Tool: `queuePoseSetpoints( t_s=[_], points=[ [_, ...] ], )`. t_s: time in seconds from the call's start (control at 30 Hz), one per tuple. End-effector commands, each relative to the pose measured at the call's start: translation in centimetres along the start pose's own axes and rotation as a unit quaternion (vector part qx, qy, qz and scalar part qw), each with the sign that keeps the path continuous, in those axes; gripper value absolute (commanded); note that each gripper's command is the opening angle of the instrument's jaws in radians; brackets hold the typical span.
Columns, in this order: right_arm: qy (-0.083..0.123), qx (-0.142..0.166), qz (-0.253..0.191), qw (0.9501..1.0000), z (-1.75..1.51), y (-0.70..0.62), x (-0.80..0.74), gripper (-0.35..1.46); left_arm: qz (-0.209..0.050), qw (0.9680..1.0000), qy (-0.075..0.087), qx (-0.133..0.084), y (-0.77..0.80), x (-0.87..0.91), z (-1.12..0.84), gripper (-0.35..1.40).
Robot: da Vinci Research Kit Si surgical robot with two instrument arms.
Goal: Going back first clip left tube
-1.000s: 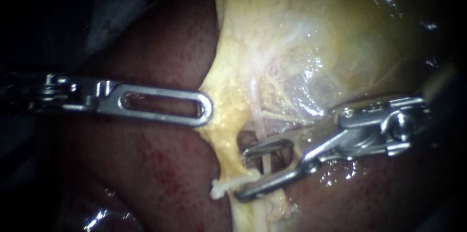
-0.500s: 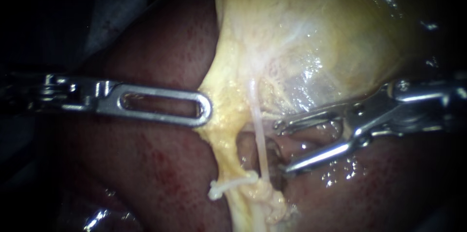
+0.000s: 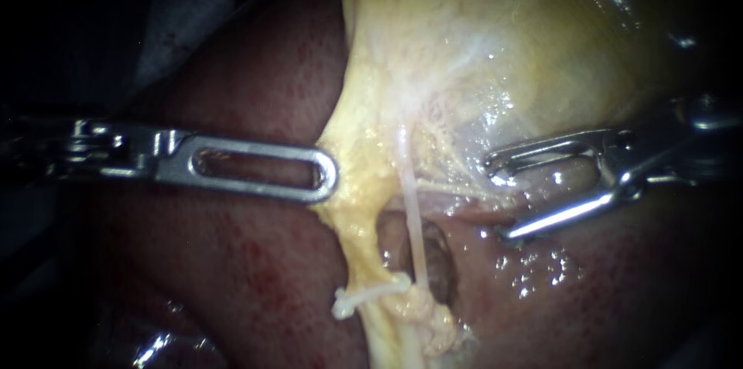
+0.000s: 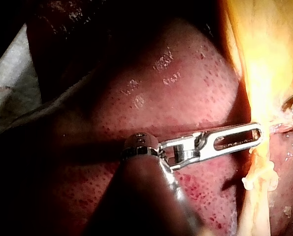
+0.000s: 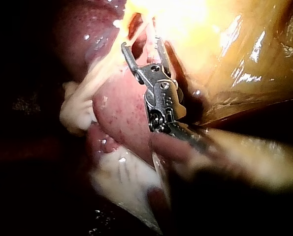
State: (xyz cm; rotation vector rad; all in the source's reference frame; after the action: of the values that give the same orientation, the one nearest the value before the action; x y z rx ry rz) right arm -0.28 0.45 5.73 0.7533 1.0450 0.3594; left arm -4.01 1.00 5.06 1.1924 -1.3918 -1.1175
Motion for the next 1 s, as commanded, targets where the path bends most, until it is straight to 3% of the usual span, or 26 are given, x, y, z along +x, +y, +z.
queuePoseSetpoints(
  t_s=[0.03,0.23,0.6,1.0],
  points=[
    [0.000,0.000,0.000,1.0000,-0.01,-0.01,0.00,0.52,0.000,1.0000,0.000,0.000,0.01,0.00,0.01,-0.35],
    [0.000,0.001,0.001,1.0000,-0.04,-0.01,0.01,0.52,0.004,1.0000,-0.001,-0.003,0.12,0.06,0.07,-0.35],
    [0.000,0.001,0.001,1.0000,-0.04,-0.03,0.02,0.52,0.000,0.9999,0.012,-0.009,0.54,0.48,0.34,-0.35],
    [0.000,0.001,0.001,1.0000,-0.04,-0.03,0.02,0.52,0.002,0.9998,0.014,-0.011,0.60,0.51,0.40,-0.35]
  ],
)
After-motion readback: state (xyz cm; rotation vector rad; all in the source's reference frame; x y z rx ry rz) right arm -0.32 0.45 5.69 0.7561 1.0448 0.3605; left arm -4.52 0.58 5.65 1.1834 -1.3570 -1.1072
